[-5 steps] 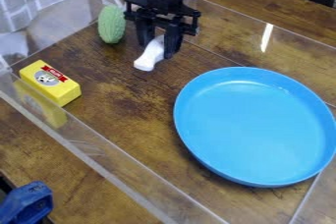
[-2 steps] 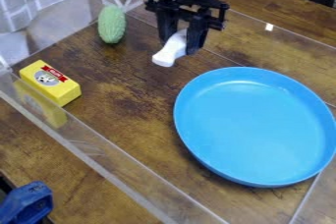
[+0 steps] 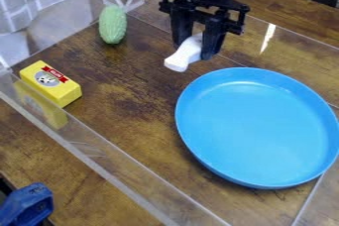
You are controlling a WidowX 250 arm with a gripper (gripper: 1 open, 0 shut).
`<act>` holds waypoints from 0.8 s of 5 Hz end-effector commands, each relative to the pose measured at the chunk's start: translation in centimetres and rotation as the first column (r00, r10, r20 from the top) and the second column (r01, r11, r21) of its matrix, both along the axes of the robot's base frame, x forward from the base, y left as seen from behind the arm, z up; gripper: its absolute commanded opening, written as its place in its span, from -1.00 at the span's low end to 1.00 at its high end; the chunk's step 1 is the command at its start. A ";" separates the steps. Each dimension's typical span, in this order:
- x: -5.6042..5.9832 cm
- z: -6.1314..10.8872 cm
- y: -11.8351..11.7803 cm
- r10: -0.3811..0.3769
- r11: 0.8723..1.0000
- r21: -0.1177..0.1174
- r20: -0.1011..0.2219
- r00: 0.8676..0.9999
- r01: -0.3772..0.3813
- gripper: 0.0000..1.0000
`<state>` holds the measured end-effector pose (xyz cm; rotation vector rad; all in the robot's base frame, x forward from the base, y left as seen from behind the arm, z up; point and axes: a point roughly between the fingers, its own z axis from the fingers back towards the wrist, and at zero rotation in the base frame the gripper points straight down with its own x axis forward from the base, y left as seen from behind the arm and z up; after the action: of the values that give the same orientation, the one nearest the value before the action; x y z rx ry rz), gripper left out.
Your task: Put the white object in the blue tray
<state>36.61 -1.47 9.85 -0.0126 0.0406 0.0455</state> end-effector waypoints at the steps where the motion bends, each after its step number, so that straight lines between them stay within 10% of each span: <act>1: -0.2 3.5 -1.8 -0.028 1.000 -0.005 0.074 0.997 0.029 -1.00; 4: -1.1 3.0 -5.6 -0.046 0.999 -0.025 0.053 0.998 0.047 -1.00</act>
<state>35.29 -6.59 9.86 -0.0229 0.0771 0.0125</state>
